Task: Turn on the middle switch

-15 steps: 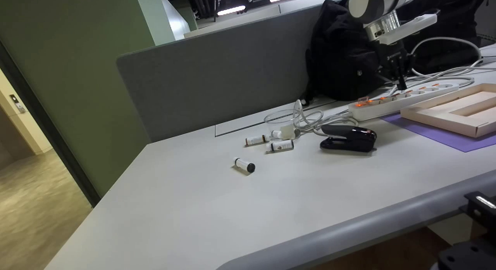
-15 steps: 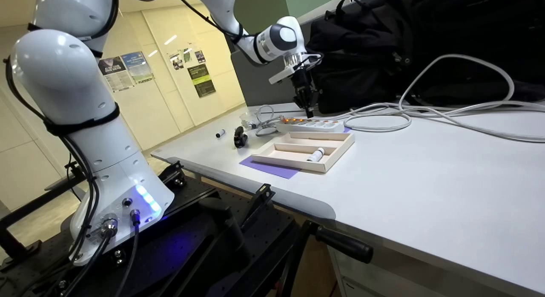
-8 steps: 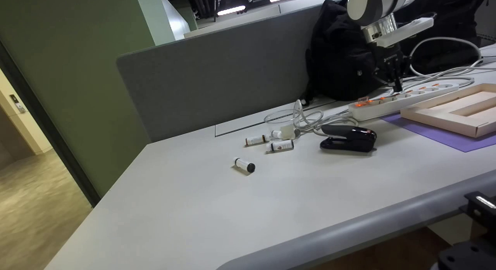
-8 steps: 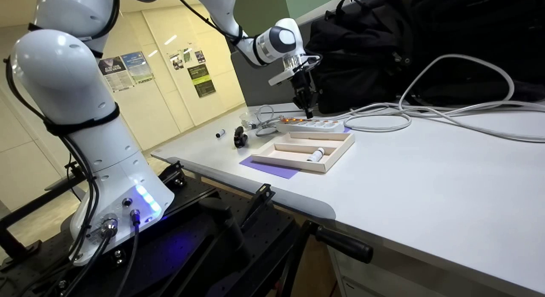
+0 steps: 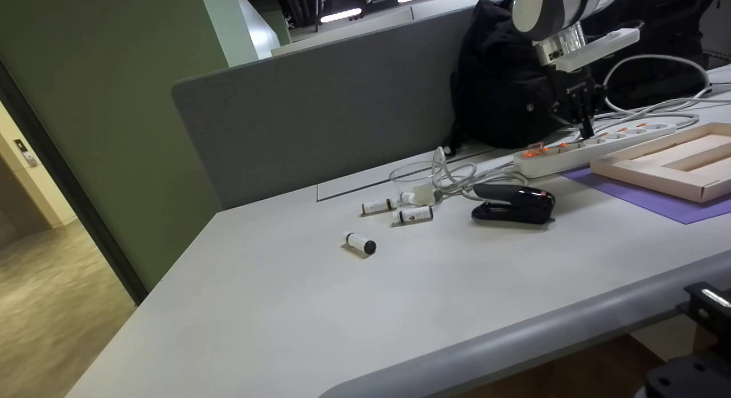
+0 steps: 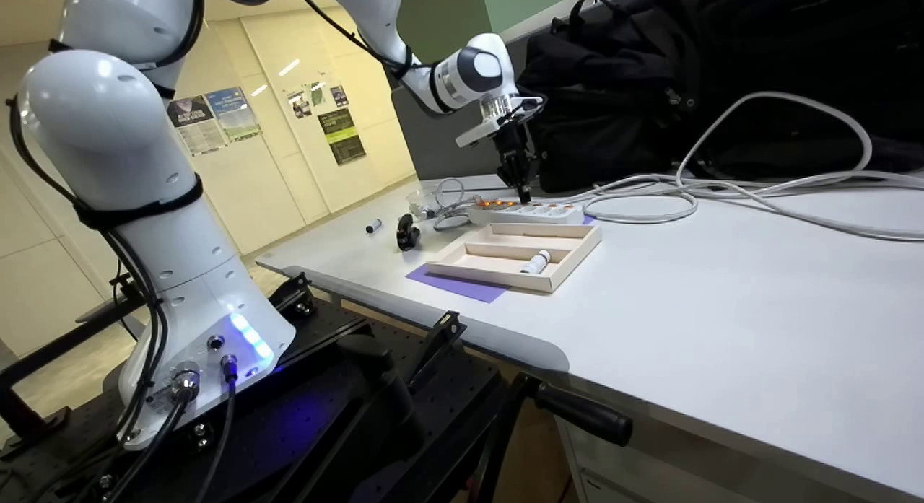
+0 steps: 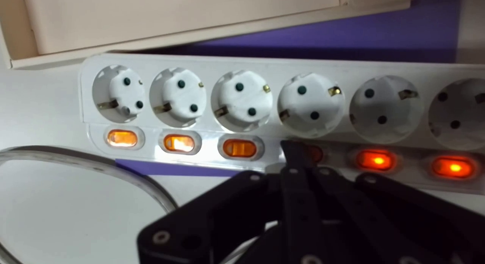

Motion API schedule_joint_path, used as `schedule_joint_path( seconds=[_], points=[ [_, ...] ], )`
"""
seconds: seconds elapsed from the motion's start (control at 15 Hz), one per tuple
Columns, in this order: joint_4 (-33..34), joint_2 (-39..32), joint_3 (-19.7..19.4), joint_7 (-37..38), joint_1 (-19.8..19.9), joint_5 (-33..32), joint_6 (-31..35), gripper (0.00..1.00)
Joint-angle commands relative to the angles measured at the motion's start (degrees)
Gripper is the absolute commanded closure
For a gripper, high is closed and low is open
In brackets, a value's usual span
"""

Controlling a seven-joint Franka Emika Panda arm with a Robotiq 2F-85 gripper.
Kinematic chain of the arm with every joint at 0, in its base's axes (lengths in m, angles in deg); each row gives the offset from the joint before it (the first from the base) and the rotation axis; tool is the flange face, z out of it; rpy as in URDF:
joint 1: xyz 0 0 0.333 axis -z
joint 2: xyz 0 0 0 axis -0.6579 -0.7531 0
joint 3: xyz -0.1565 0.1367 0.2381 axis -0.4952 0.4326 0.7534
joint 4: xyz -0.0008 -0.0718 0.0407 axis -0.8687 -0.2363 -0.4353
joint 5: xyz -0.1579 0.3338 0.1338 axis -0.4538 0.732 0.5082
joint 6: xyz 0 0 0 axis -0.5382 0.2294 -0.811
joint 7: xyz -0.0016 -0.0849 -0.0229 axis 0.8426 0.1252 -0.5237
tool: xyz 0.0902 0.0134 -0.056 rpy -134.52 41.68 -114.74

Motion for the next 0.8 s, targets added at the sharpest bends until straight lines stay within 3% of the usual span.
schedule_joint_path(
  seconds=[0.0, 0.47, 0.73],
  points=[
    [1.1, -1.9, -0.8, 2.1, 0.1, -0.3, -0.6, 1.00],
    [1.9, -2.9, -2.4, 4.4, 0.0, -0.5, -2.1, 1.00],
    [1.7, 3.0, 0.3, 0.6, 2.4, 3.6, -4.9, 1.00]
  ],
)
